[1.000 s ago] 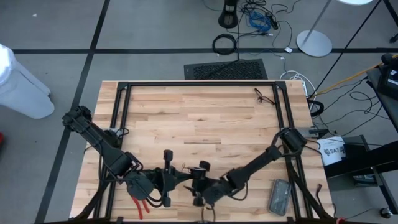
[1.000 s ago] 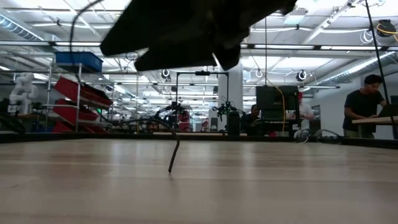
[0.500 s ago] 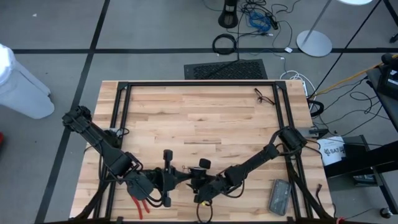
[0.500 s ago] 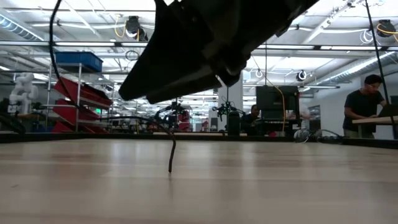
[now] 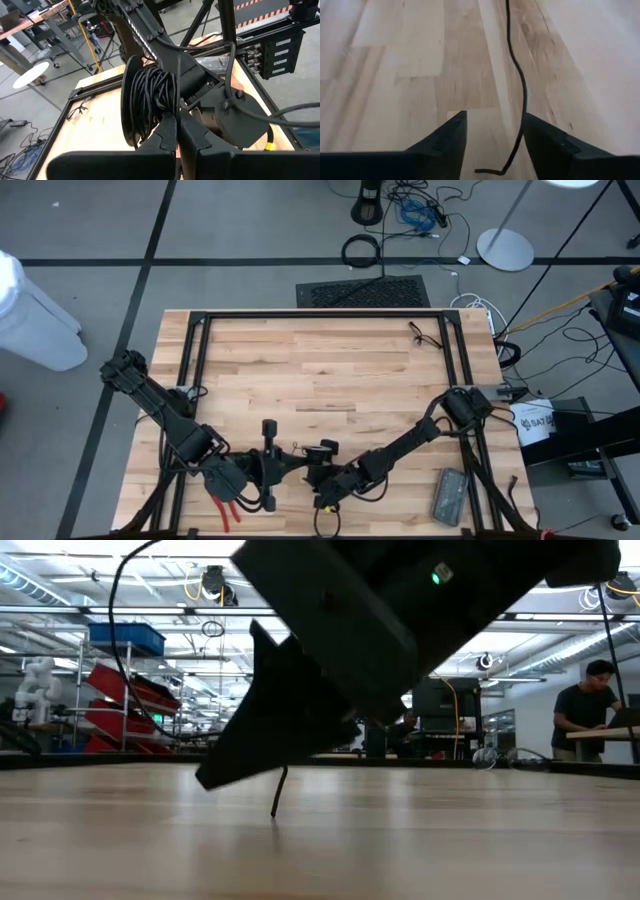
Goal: Coil cords
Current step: Coil the black wire onto the black spool
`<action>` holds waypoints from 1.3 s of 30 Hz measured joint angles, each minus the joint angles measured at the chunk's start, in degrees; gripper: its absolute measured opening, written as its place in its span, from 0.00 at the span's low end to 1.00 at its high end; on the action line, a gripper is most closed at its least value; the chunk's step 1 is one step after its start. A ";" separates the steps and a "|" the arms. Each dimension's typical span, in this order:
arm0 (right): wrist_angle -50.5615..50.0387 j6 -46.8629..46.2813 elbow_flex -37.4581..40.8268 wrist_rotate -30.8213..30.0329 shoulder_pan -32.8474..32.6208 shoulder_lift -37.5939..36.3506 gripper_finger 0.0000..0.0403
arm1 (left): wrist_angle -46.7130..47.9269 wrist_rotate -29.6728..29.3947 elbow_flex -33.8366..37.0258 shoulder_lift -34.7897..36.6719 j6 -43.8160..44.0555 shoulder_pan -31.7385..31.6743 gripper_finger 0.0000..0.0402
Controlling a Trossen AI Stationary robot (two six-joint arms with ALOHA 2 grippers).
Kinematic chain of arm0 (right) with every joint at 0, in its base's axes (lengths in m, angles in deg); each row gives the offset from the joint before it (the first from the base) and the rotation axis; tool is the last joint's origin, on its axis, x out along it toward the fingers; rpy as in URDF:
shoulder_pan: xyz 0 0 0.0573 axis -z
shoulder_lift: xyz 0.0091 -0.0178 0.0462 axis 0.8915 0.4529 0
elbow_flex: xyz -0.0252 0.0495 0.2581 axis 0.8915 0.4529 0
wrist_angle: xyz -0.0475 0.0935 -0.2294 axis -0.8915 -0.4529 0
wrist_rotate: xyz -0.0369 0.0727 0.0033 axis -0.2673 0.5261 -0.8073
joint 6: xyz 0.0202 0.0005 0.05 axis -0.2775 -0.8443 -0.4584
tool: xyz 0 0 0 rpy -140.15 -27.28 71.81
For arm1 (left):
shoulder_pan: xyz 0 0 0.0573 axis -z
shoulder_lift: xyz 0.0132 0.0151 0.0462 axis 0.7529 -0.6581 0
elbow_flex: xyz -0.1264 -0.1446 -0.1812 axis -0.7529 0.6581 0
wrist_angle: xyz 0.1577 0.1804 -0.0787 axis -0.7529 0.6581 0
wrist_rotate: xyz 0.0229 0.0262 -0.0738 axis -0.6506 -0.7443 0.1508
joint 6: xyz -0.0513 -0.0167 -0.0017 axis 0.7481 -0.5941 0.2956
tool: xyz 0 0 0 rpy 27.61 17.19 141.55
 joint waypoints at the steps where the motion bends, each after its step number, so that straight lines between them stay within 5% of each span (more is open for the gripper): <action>1: 0.16 -0.05 0.00 -0.02 0.00 0.00 0.42 | 0.03 0.00 0.00 0.00 0.00 0.01 0.01; 16: 0.64 0.82 -0.02 0.23 -0.02 -0.11 0.01 | 0.50 0.00 0.00 -0.02 0.02 0.02 0.01; 29: 2.95 1.91 -0.02 -0.81 -0.07 -0.18 0.24 | 0.48 0.00 0.00 -0.02 0.05 0.01 0.01; 39: 3.41 2.39 -0.02 -0.75 -0.07 -0.20 0.15 | 0.48 0.00 0.00 -0.02 0.15 0.01 0.01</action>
